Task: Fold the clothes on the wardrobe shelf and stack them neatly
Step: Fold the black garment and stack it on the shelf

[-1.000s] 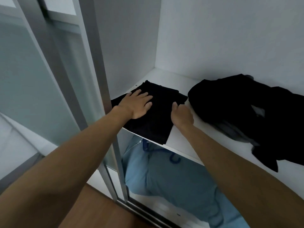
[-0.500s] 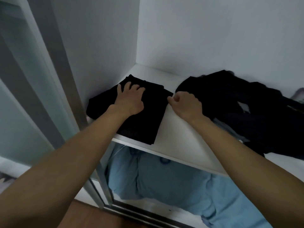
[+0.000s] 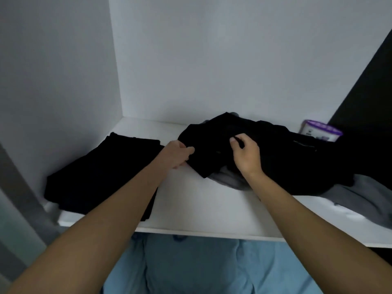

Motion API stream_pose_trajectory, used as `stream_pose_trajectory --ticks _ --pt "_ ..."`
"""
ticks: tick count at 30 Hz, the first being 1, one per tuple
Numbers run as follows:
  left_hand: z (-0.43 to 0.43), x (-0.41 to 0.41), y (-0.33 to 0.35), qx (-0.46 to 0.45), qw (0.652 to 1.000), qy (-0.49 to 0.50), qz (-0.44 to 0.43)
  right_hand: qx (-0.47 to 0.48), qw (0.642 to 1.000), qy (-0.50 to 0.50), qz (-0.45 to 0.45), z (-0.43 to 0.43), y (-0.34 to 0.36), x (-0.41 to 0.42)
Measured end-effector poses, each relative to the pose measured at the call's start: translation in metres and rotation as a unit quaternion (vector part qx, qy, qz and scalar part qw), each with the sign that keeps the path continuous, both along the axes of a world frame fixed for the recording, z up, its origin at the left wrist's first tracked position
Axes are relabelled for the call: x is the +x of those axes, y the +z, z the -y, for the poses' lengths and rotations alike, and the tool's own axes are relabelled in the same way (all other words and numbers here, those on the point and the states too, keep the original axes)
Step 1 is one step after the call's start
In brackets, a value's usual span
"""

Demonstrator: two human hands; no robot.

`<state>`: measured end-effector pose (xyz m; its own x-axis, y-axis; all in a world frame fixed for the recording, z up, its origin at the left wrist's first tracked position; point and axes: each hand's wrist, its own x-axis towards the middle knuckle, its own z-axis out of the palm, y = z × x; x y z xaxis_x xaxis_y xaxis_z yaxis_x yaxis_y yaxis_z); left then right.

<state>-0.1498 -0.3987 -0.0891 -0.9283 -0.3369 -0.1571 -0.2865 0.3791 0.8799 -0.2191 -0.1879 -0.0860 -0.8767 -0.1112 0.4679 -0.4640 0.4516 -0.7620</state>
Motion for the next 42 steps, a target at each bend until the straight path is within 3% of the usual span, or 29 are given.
stream_pose_trajectory --ticks 3,5,7,9,11,13,15,18,22,26,32,34,38,40,42 --pt "-0.021 -0.002 0.017 0.248 0.964 -0.028 0.092 -0.086 0.989 0.117 0.033 -0.026 0.031 0.019" --pt "-0.043 -0.011 0.025 0.351 0.931 -0.058 0.087 -0.015 0.965 0.246 0.092 -0.045 0.037 0.042" --pt "-0.071 -0.018 0.035 0.399 0.913 -0.063 0.062 0.148 0.922 0.336 0.125 -0.065 0.03 0.065" --pt "-0.101 -0.024 0.042 0.38 0.922 -0.057 0.056 0.324 0.861 0.38 0.096 -0.084 0.021 0.083" --pt "-0.132 -0.026 0.044 0.315 0.943 -0.086 0.063 0.403 0.824 0.393 0.068 -0.101 0.015 0.094" --pt "-0.163 -0.026 0.042 0.179 0.972 -0.132 0.078 0.4 0.825 0.394 0.071 -0.119 0.015 0.101" --pt "-0.191 -0.022 0.041 0.094 0.978 -0.16 0.099 0.392 0.822 0.405 0.087 -0.137 0.015 0.108" --pt "-0.219 -0.02 0.038 0.055 0.976 -0.175 0.12 0.402 0.802 0.43 0.1 -0.161 0.004 0.123" --pt "-0.247 -0.021 0.023 0.002 0.979 -0.159 0.126 0.401 0.811 0.42 0.075 -0.19 -0.034 0.147" --pt "-0.279 -0.018 -0.001 -0.021 0.977 -0.168 0.128 0.323 0.852 0.407 0.058 -0.214 -0.061 0.157" --pt "-0.307 -0.011 -0.026 -0.04 0.983 -0.178 0.023 0.263 0.883 0.381 0.072 -0.247 -0.074 0.162" --pt "-0.306 -0.009 -0.022 -0.005 0.99 -0.144 -0.006 0.189 0.91 0.355 0.101 -0.263 -0.071 0.158" --pt "-0.29 -0.002 -0.005 0.014 0.99 -0.096 -0.1 -0.026 0.982 0.131 0.137 -0.282 -0.055 0.127" --pt "-0.286 0.007 0.009 0.039 0.985 -0.083 -0.145 -0.163 0.955 0.06 0.241 -0.282 -0.039 0.103" --pt "-0.282 0.019 0.022 0.074 0.976 -0.087 -0.185 -0.233 0.908 0.055 0.343 -0.277 -0.022 0.084"
